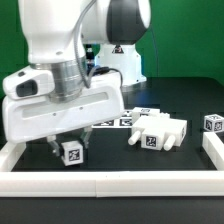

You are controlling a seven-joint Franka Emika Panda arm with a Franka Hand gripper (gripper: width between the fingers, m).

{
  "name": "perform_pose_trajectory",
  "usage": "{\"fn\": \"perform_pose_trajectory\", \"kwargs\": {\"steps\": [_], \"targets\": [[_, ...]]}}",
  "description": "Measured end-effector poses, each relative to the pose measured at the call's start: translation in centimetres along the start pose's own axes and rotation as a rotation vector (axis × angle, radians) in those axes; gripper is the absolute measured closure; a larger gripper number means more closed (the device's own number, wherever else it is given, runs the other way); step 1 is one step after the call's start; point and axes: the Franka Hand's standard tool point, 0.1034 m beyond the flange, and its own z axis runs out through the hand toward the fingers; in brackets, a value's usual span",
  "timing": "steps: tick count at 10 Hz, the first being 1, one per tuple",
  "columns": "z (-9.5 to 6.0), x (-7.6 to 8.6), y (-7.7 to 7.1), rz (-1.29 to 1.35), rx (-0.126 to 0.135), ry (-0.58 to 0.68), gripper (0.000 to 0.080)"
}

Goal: Assemble chair

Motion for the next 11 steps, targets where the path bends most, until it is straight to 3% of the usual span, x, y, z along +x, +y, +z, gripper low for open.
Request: {"fn": "perform_pose_trajectory", "kwargs": {"steps": [4, 5, 6, 7, 8, 9, 10, 11], "targets": [[0.0, 0.1, 0.4, -0.002, -0.002, 0.003, 0.0515], [0.0, 0.1, 0.4, -0.002, -0.002, 0.003, 0.0434], [0.0, 0.1, 0.4, -0.002, -0.002, 0.003, 0.0262], [0.0, 0.2, 0.3, -0.003, -0.002, 0.003, 0.0176], [-0.7, 0.4, -0.1, 0.022, -0.005, 0.006, 0.0176], [-1.5, 0.0, -1.4, 0.078, -0.003, 0.003, 0.0155], [-2.3, 0.5, -3.5, 0.148, 0.0, -0.002, 0.0155], [-2.1, 1.5, -5.3, 0.154, -0.003, -0.002, 0.0151]]}}
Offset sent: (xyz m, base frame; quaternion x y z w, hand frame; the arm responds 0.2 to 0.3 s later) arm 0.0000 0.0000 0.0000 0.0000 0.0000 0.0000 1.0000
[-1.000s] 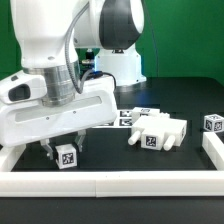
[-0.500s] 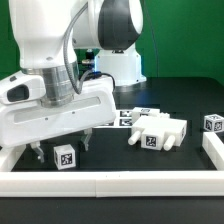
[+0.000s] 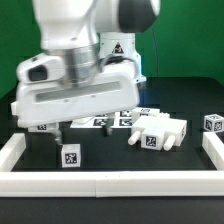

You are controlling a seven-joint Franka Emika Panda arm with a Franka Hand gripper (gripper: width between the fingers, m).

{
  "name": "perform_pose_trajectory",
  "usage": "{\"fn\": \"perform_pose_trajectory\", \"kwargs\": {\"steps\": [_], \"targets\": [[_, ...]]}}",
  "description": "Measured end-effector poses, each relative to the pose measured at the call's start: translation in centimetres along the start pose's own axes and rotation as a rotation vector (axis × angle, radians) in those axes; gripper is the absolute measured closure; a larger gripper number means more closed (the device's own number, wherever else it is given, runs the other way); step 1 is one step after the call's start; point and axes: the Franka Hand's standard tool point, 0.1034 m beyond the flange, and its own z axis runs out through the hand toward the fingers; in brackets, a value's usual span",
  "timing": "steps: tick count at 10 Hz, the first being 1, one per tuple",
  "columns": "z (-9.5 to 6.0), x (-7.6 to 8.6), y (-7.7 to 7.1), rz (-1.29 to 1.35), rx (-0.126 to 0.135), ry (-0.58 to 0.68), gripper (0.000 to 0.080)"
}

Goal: Assemble chair

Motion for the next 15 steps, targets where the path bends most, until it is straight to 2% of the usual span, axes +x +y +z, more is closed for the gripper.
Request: {"fn": "perform_pose_trajectory", "kwargs": {"steps": [1, 4, 6, 7, 8, 10, 11, 13, 14, 15], "targets": [[0.3, 0.6, -1.2, -0.006, -0.002, 0.0, 0.0151], [0.3, 0.6, -1.3, -0.009, 0.001, -0.001, 0.0151], [-1.2, 1.8, -3.4, 0.187, 0.054, -0.115, 0.0151], [-2.3, 2.8, -3.9, 0.271, 0.062, -0.138, 0.0151], [-2.3, 3.0, -4.1, 0.287, 0.066, -0.153, 0.0151], [-1.9, 2.3, -4.6, 0.228, 0.106, -0.266, 0.0151], [-1.8, 2.0, -5.1, 0.222, 0.138, -0.356, 0.0151], [-1.4, 1.8, -5.9, 0.382, 0.171, -0.51, 0.0151], [-1.5, 2.0, -6.0, 0.465, 0.224, -0.543, 0.0151], [-1.6, 1.9, -5.6, 0.484, 0.239, -0.548, 0.0151]]}}
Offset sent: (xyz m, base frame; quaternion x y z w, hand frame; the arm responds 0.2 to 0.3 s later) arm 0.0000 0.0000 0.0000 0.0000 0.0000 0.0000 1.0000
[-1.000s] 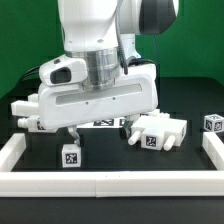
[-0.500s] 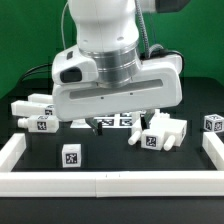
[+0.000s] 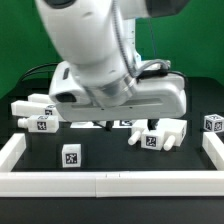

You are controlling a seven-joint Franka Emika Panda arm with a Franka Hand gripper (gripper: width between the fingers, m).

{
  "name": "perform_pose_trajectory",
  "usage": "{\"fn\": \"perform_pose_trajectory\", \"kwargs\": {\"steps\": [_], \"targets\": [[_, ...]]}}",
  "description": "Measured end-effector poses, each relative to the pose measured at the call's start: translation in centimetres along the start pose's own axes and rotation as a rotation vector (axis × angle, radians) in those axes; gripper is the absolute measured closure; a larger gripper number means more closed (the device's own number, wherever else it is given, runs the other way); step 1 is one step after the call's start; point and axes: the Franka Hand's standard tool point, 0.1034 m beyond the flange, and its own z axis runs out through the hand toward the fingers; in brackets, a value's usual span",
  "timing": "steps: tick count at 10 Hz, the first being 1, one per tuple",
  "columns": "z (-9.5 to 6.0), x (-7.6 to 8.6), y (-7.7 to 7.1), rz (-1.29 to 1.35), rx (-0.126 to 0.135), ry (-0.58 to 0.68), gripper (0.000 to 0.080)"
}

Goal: Assemble chair

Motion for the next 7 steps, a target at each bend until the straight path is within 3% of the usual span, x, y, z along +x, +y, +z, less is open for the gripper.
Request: {"fn": "perform_pose_trajectory", "kwargs": {"steps": [3, 4, 5, 7], "targets": [[0.2, 0.0, -0.4, -0.011, -0.005, 0.004, 0.0151], [0.4, -0.1, -0.4, 0.006, 0.004, -0.011, 0.0151], [1.0, -0.8, -0.2, 0.068, 0.041, -0.086, 0.0151], [1.4, -0.3, 0.4, 0.094, 0.042, -0.146, 0.0151]]}}
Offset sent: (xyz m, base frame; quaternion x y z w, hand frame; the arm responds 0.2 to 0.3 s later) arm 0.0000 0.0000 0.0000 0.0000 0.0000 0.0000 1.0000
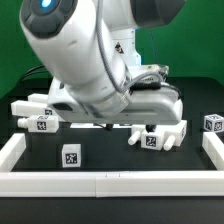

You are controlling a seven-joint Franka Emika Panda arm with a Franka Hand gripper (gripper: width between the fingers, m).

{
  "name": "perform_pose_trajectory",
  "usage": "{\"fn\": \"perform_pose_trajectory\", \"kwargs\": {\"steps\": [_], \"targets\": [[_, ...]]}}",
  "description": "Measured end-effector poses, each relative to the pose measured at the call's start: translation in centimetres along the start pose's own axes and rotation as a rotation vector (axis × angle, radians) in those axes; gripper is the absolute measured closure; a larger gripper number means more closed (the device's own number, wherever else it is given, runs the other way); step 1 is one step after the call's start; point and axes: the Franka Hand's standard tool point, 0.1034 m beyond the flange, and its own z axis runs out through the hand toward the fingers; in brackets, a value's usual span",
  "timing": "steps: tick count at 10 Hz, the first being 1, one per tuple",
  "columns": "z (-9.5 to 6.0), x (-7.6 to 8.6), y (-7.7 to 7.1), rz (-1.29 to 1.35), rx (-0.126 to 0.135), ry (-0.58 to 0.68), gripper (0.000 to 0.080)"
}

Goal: Assemble chair

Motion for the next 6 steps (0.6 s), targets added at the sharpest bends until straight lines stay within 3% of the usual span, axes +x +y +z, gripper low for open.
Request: {"fn": "perform_pose_trajectory", "kwargs": {"steps": [2, 4, 6], "targets": [[0.1, 0.0, 0.0, -0.002, -0.001, -0.004, 0.0151], [0.9, -0.5, 0.5, 0.095, 0.026, -0.132, 0.0151], [1.1, -0.3, 1.0, 0.127, 0.021, -0.28, 0.0151]]}}
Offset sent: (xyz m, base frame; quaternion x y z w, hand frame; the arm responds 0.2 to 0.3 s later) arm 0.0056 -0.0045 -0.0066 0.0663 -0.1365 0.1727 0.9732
